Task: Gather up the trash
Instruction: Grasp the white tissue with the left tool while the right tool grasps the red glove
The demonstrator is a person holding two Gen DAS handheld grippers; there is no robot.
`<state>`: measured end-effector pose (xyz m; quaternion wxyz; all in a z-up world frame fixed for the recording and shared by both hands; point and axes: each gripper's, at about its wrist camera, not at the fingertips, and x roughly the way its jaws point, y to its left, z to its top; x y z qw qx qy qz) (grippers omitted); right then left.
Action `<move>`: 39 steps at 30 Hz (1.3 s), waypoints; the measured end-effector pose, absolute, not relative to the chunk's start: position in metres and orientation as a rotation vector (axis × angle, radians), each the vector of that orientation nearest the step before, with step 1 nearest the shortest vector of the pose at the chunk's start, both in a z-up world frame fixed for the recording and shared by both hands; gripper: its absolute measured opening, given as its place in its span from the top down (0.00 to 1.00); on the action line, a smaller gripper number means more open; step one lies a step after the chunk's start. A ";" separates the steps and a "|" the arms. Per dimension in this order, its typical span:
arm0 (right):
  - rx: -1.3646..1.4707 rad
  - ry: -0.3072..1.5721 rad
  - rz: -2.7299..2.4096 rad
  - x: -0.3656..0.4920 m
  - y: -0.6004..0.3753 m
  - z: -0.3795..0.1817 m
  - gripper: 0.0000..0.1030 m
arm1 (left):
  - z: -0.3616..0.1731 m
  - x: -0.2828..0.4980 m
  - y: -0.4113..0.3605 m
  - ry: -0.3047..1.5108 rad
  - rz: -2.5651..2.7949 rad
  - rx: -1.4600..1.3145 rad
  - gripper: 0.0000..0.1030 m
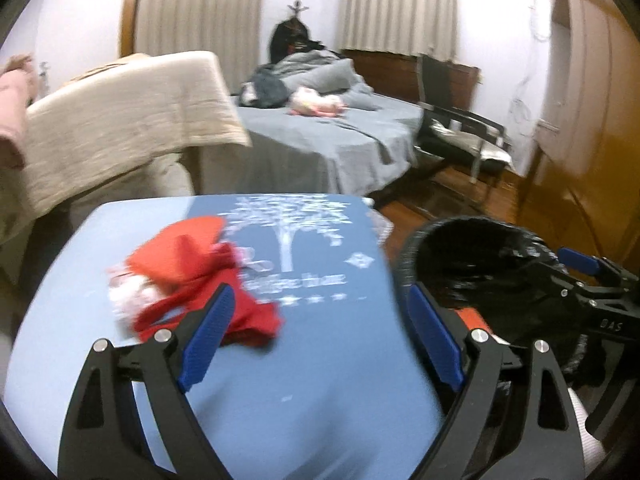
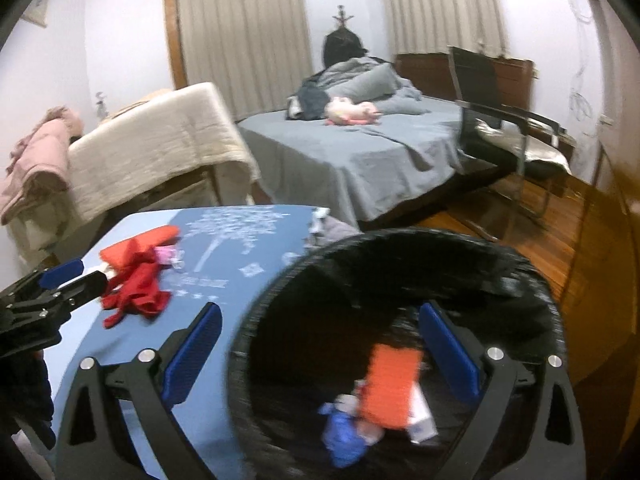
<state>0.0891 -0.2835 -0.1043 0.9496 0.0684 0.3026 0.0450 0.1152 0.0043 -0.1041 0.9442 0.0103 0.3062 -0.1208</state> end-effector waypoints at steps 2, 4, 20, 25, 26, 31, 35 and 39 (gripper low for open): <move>0.124 0.612 0.128 0.095 -0.265 -0.103 0.06 | -0.104 0.112 0.023 0.616 -0.201 0.026 0.17; 0.114 0.608 0.156 0.099 -0.250 -0.101 0.06 | -0.105 0.110 0.038 0.612 -0.167 0.028 0.17; 0.040 0.630 0.311 0.148 -0.137 -0.114 0.06 | -0.122 0.117 0.136 0.616 0.035 -0.034 0.17; 0.020 0.648 0.349 0.165 -0.108 -0.122 0.06 | -0.130 0.125 0.153 0.625 0.067 -0.049 0.18; 0.013 0.651 0.357 0.169 -0.102 -0.125 0.07 | -0.132 0.127 0.157 0.627 0.072 -0.052 0.18; -0.004 0.674 0.377 0.185 -0.081 -0.134 0.11 | -0.141 0.141 0.169 0.651 0.079 -0.066 0.23; -0.006 0.687 0.378 0.195 -0.077 -0.141 0.15 | -0.150 0.158 0.173 0.670 0.075 -0.079 0.26; -0.013 0.696 0.378 0.204 -0.075 -0.146 0.15 | -0.154 0.178 0.178 0.675 0.077 -0.094 0.27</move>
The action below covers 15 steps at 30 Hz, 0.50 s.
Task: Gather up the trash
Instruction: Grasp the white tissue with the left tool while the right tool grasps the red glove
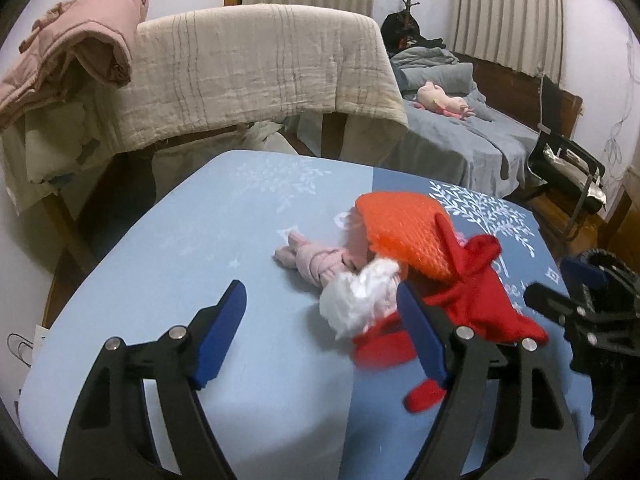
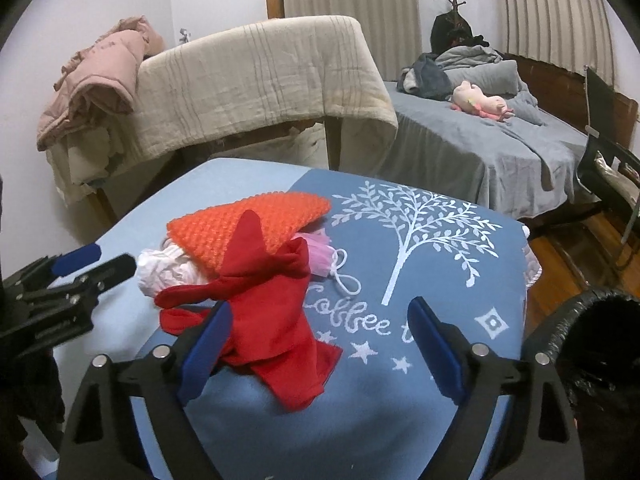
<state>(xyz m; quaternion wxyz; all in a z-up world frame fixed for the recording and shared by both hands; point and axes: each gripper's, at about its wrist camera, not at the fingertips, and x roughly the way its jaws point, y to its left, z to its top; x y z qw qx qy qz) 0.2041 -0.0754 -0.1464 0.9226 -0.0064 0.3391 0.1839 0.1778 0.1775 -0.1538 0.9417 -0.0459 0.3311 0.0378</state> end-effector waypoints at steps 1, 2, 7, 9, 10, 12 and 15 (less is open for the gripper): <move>-0.015 0.697 0.378 0.206 -0.075 -0.147 0.15 | -0.154 0.182 0.178 0.676 0.078 -0.095 0.27; -0.018 0.697 0.379 0.208 -0.075 -0.148 0.15 | -0.155 0.187 0.178 0.680 0.078 -0.097 0.27; -0.020 0.702 0.379 0.215 -0.073 -0.152 0.15 | -0.165 0.205 0.172 0.712 0.047 -0.100 0.28; -0.019 0.704 0.380 0.216 -0.073 -0.153 0.15 | -0.170 0.209 0.168 0.731 0.035 -0.098 0.28; -0.020 0.706 0.380 0.216 -0.073 -0.154 0.15 | -0.174 0.211 0.167 0.745 0.034 -0.096 0.28; -0.021 0.711 0.379 0.217 -0.074 -0.157 0.15 | -0.181 0.215 0.165 0.772 0.029 -0.106 0.28; -0.017 0.715 0.378 0.217 -0.076 -0.158 0.15 | -0.190 0.220 0.167 0.810 0.012 -0.122 0.42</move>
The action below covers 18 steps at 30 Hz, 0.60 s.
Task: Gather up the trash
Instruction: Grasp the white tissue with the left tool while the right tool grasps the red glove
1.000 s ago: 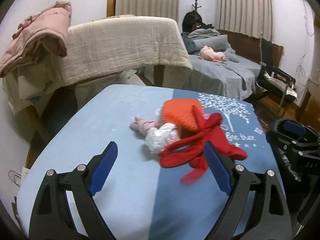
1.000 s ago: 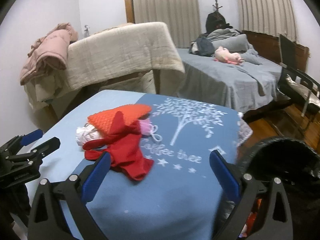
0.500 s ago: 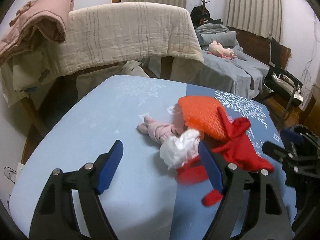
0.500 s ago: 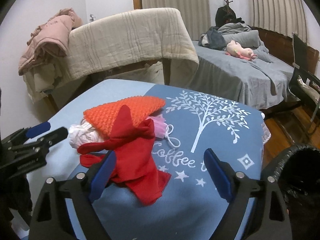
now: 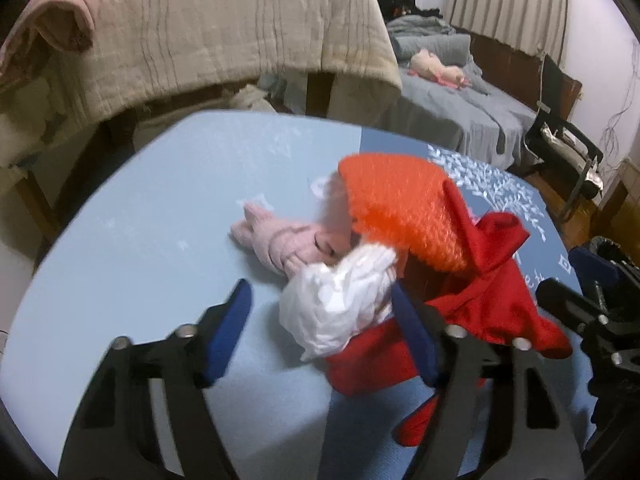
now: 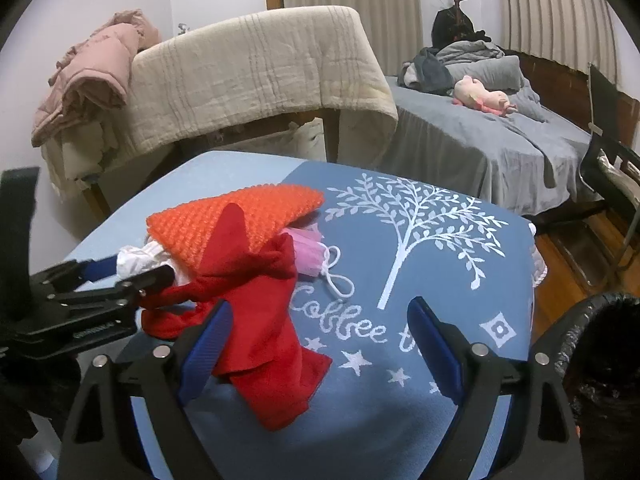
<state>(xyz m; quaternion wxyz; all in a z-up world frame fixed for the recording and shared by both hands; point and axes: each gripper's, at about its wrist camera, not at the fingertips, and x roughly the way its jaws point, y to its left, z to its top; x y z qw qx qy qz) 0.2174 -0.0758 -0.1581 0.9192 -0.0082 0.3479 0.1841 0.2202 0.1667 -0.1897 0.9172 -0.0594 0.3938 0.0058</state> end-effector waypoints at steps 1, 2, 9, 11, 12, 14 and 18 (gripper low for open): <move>-0.016 0.715 0.378 0.217 -0.076 -0.159 0.15 | -0.191 0.221 0.167 0.815 -0.003 -0.132 0.50; -0.014 0.716 0.379 0.217 -0.077 -0.159 0.15 | -0.191 0.220 0.167 0.812 -0.019 -0.140 0.54; -0.012 0.711 0.405 0.216 -0.070 -0.157 0.15 | -0.178 0.206 0.170 0.766 -0.031 -0.162 0.70; -0.014 0.710 0.412 0.215 -0.067 -0.156 0.15 | -0.169 0.198 0.173 0.742 -0.025 -0.171 0.71; -0.014 0.710 0.418 0.215 -0.065 -0.156 0.16 | -0.165 0.193 0.175 0.729 -0.021 -0.173 0.71; -0.013 0.713 0.427 0.215 -0.062 -0.156 0.18 | -0.159 0.185 0.177 0.714 -0.012 -0.165 0.71; -0.015 0.730 0.447 0.216 -0.053 -0.159 0.23 | -0.153 0.170 0.183 0.695 0.016 -0.144 0.71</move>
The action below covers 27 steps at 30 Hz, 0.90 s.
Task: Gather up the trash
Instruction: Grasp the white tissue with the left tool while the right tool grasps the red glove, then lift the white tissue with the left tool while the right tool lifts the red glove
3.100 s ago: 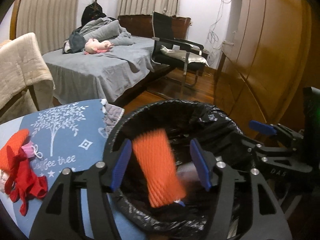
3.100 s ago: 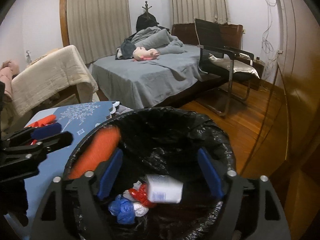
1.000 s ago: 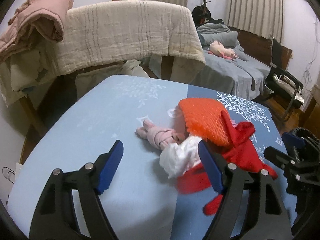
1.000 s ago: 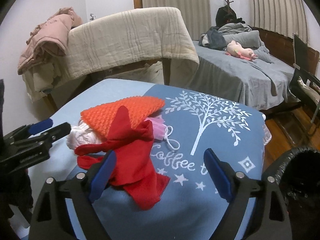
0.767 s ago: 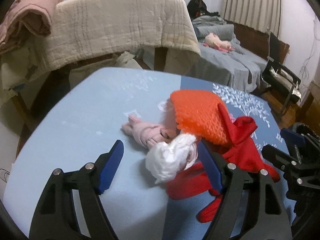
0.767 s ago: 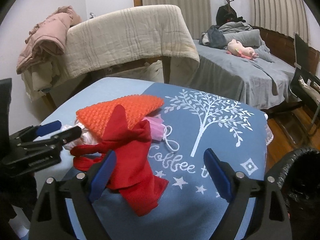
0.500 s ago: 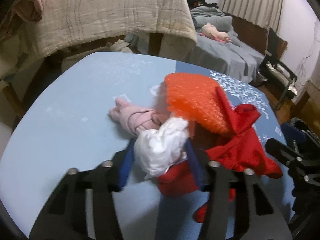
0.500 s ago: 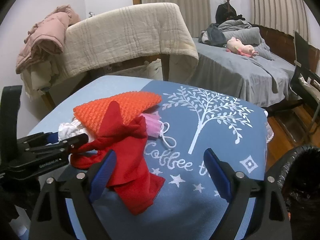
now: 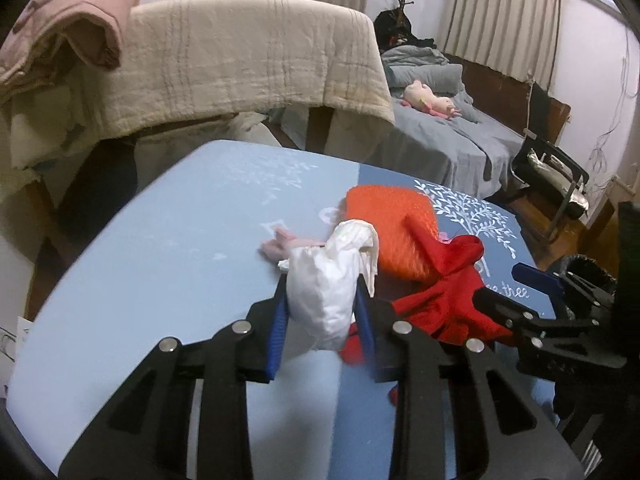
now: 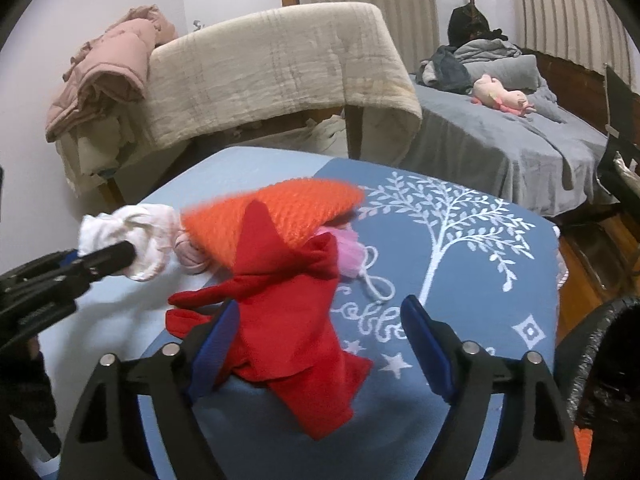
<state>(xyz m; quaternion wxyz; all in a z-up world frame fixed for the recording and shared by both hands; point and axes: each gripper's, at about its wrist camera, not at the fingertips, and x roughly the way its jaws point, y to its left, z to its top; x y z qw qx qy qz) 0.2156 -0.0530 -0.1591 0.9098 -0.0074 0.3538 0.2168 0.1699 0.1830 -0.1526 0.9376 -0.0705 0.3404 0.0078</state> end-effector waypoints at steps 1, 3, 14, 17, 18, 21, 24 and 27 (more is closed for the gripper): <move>-0.016 0.736 0.450 0.216 -0.052 -0.160 0.23 | -0.152 0.166 0.185 0.692 0.030 -0.136 0.71; -0.015 0.752 0.454 0.219 -0.048 -0.165 0.27 | -0.152 0.161 0.189 0.688 0.054 -0.135 0.71; -0.011 0.809 0.570 0.222 -0.034 -0.169 0.86 | -0.151 0.157 0.193 0.689 0.066 -0.136 0.71; -0.010 0.785 0.595 0.215 -0.036 -0.161 0.90 | -0.148 0.156 0.191 0.684 0.061 -0.135 0.71; -0.006 0.777 0.599 0.212 -0.037 -0.158 0.90 | -0.146 0.155 0.190 0.682 0.059 -0.135 0.71; 0.003 0.761 0.602 0.205 -0.042 -0.151 0.90 | -0.142 0.152 0.184 0.676 0.054 -0.128 0.71; 0.014 0.746 0.605 0.199 -0.047 -0.143 0.90 | -0.138 0.148 0.180 0.672 0.047 -0.123 0.71; 0.042 0.731 0.608 0.193 -0.055 -0.134 0.90 | -0.135 0.145 0.177 0.671 0.041 -0.123 0.71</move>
